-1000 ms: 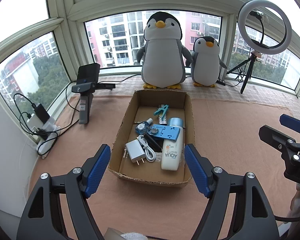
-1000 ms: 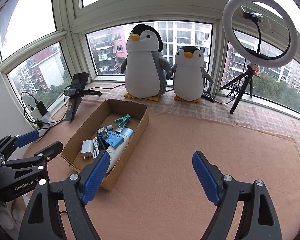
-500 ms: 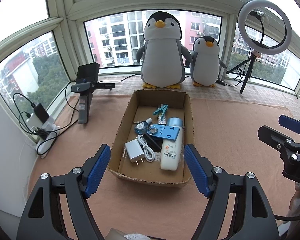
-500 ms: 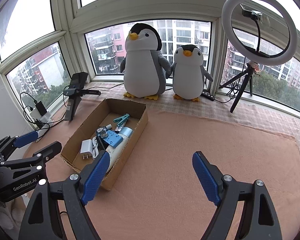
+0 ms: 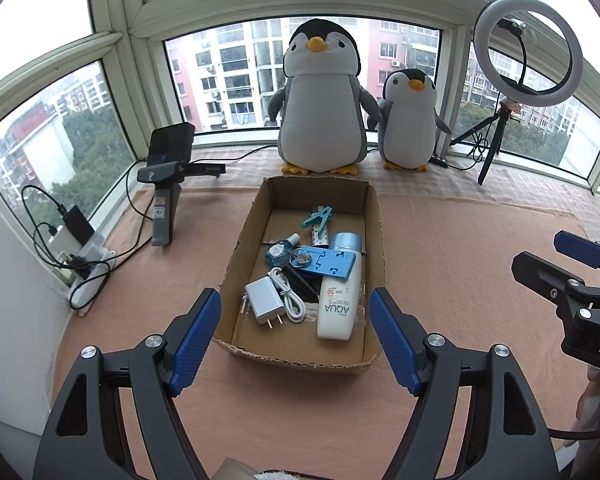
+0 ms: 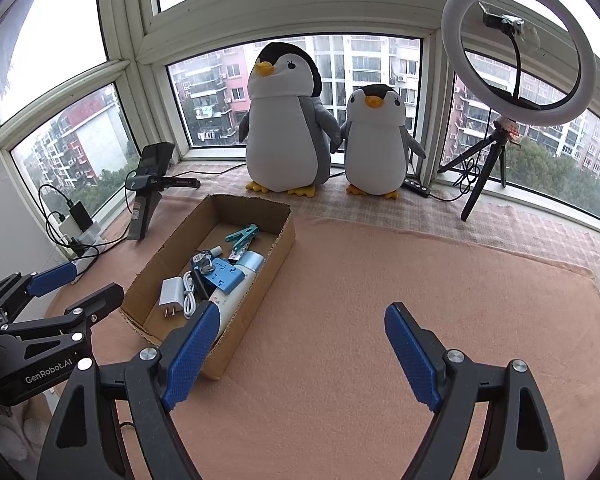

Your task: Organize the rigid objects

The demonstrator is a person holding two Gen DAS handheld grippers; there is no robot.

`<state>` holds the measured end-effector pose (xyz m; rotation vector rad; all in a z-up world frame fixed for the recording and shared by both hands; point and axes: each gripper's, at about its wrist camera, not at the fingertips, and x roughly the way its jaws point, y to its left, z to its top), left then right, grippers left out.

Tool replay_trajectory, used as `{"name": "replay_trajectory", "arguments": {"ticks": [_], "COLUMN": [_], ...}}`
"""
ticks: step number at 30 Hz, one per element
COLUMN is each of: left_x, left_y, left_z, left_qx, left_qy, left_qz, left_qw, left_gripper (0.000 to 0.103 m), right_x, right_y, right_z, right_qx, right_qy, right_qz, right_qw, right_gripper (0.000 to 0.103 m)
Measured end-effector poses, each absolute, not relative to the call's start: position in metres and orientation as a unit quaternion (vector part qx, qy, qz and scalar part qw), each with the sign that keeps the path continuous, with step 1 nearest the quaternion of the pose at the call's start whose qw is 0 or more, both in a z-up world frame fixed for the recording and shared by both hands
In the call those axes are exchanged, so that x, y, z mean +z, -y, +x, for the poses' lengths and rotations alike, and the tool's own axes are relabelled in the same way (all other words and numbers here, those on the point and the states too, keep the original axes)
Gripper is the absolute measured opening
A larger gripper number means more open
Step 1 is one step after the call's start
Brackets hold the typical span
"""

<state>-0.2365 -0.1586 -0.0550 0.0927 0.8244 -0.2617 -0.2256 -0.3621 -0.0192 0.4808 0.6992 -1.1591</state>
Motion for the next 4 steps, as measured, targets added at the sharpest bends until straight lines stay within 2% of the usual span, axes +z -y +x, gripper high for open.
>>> {"name": "replay_trajectory", "arguments": {"ticks": [4], "left_x": [-0.0553], "left_y": [0.1585], "left_z": [-0.2373], "left_qx": [-0.127], "left_qy": [-0.399], "left_qz": [0.046], "left_qw": [0.907], "left_gripper": [0.077], "right_x": [-0.0201], "right_y": [0.3625], "right_z": [-0.2257], "right_qx": [-0.531], "right_qy": [-0.322], "right_qz": [0.222], "right_qw": [0.752], "right_gripper": [0.082]}}
